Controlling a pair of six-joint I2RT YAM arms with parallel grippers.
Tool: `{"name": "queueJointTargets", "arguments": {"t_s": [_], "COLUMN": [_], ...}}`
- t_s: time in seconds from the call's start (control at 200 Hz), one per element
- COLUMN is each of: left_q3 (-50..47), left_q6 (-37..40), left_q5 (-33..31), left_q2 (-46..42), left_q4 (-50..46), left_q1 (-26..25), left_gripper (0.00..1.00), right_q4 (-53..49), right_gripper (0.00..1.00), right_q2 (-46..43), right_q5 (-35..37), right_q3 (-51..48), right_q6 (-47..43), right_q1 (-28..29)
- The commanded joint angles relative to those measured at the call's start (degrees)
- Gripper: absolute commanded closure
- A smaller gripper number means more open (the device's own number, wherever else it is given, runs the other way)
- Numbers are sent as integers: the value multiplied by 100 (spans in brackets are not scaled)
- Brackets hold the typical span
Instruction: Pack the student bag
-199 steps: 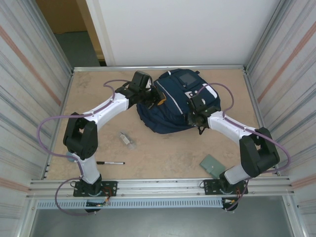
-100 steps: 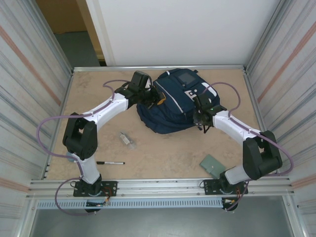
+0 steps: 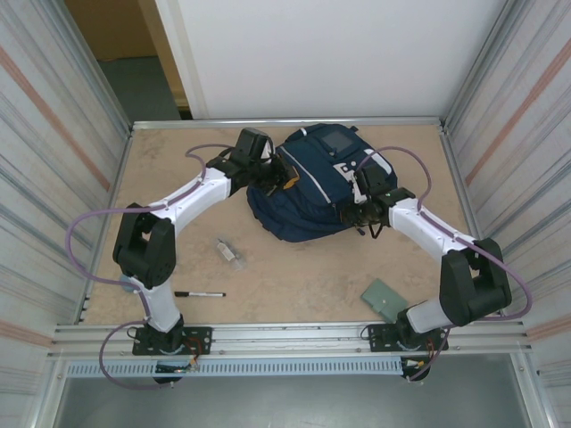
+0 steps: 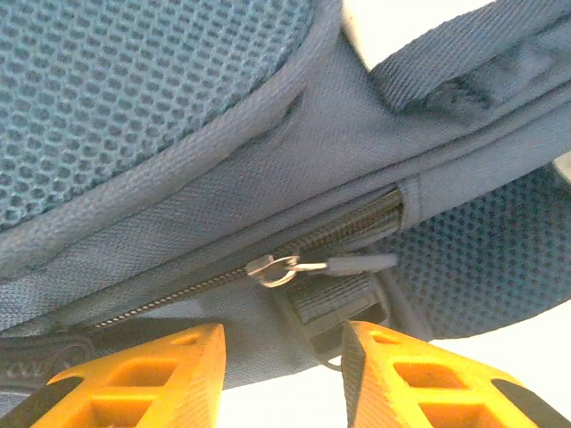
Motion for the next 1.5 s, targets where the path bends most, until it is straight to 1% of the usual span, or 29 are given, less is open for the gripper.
{"name": "queueJointTargets", "arguments": {"t_s": [0.0, 0.045, 0.15, 0.256, 0.301, 0.376, 0.511, 0.666, 0.842, 0.962, 1.022, 1.178, 1.298, 1.393, 1.498], "left_q3": [73, 62, 63, 16, 11, 10, 28, 133, 257, 204, 197, 90, 211, 186, 203], "left_q6": [-39, -57, -36, -77, -77, -43, -54, 42, 114, 81, 121, 49, 135, 101, 90], "left_q5": [211, 244, 338, 392, 426, 455, 540, 575, 659, 698, 714, 705, 696, 681, 760], "left_q2": [-470, -469, -456, -463, -450, -446, -423, -390, -340, -353, -361, -399, -399, -423, -419], "left_q4": [594, 653, 630, 642, 647, 640, 634, 446, 325, 365, 349, 422, 288, 312, 323], "left_q1": [75, 71, 76, 74, 73, 73, 73, 88, 118, 115, 115, 124, 132, 140, 176], "left_gripper": [100, 100, 100, 100, 100, 100, 100, 100, 100, 100, 100, 100, 100, 100, 100], "right_q4": [-27, 68, 241, 205, 151, 133, 123, 264, 389, 372, 395, 351, 369, 259, 269], "right_gripper": [61, 61, 60, 59, 59, 59, 59, 57, 57, 58, 58, 64, 68, 68, 63], "right_q2": [63, 168, 413, 707, 835, 941, 845, 581, 384, 437, 496, 590, 617, 649, 674], "right_q5": [-453, -855, -1535, -1953, -2046, -1984, -2019, -2732, -2797, -2635, -2725, -2862, -2938, -3011, -3083], "right_q3": [169, 130, 136, 288, 364, 426, 441, 406, 299, 322, 338, 361, 334, 310, 283], "right_q6": [-833, -1030, -1394, -1692, -1793, -1910, -2131, -2115, -2105, -2094, -2066, -2052, -2059, -2128, -2199], "right_q1": [-296, -452, -647, -683, -682, -692, -855, -1256, -1298, -1366, -1437, -1491, -1482, -1456, -1408]}}
